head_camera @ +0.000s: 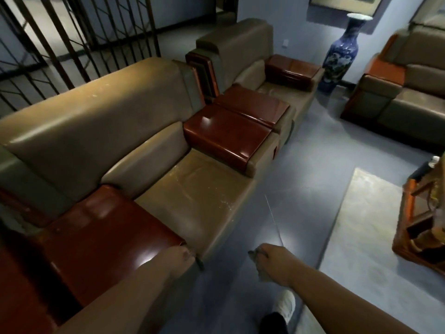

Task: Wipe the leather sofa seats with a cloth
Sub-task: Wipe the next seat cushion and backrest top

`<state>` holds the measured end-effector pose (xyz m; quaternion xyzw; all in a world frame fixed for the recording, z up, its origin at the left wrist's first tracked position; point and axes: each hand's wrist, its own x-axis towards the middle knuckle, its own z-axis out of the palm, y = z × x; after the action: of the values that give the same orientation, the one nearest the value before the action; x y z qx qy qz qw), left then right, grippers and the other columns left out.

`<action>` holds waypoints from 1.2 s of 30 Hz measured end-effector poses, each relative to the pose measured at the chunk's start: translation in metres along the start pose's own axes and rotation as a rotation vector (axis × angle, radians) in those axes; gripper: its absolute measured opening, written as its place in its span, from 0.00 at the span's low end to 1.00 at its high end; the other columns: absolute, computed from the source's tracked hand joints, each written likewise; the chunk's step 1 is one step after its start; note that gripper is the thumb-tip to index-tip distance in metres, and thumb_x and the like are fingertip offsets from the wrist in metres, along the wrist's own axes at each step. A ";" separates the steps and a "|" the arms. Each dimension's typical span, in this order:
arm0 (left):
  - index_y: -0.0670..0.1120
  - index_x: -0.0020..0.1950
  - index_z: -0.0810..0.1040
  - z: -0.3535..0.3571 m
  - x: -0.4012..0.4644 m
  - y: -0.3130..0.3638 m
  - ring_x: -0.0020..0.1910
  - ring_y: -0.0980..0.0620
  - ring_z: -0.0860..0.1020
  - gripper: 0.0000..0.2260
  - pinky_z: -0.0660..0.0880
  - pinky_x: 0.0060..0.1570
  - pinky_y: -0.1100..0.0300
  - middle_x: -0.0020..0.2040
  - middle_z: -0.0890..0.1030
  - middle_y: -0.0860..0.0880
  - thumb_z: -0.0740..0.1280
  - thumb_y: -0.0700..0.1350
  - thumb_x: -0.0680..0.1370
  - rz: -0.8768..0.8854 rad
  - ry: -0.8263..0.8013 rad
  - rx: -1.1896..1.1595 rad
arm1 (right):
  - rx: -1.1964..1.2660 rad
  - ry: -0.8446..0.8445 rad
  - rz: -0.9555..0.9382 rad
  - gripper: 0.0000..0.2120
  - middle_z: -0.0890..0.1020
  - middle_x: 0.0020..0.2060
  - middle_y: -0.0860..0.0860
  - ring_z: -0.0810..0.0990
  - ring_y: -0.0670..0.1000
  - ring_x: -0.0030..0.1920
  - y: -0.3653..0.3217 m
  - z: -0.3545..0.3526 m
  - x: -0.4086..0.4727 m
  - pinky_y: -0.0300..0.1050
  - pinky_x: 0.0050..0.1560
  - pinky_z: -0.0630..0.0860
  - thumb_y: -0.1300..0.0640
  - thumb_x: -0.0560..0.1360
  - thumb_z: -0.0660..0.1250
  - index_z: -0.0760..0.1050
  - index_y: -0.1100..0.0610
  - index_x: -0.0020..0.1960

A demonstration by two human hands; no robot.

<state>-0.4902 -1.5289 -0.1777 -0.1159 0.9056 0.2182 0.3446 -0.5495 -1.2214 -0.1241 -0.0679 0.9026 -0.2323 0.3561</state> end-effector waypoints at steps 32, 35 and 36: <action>0.47 0.84 0.57 0.090 0.394 0.021 0.83 0.43 0.57 0.31 0.56 0.82 0.49 0.85 0.57 0.43 0.58 0.60 0.85 -0.767 0.455 -0.291 | -0.557 -0.172 -0.599 0.26 0.57 0.83 0.51 0.62 0.58 0.80 0.055 0.002 0.581 0.57 0.78 0.65 0.47 0.86 0.46 0.61 0.52 0.82; 0.47 0.87 0.42 0.131 0.433 -0.018 0.85 0.43 0.42 0.37 0.45 0.84 0.45 0.86 0.41 0.44 0.46 0.66 0.84 -0.877 0.473 -0.304 | -0.739 -0.151 -1.127 0.26 0.54 0.83 0.61 0.55 0.66 0.81 0.076 0.095 0.577 0.67 0.78 0.62 0.49 0.83 0.53 0.68 0.58 0.78; 0.47 0.86 0.41 0.145 0.443 -0.026 0.85 0.43 0.40 0.38 0.43 0.83 0.44 0.86 0.40 0.43 0.44 0.66 0.83 -0.890 0.503 -0.294 | -0.730 -0.180 -1.233 0.28 0.55 0.83 0.61 0.53 0.64 0.82 0.082 0.118 0.569 0.65 0.79 0.58 0.47 0.83 0.55 0.66 0.57 0.79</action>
<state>-0.7234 -1.5088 -0.5818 -0.5848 0.7834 0.1412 0.1560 -0.8860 -1.3572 -0.5857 -0.6986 0.6871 -0.0680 0.1878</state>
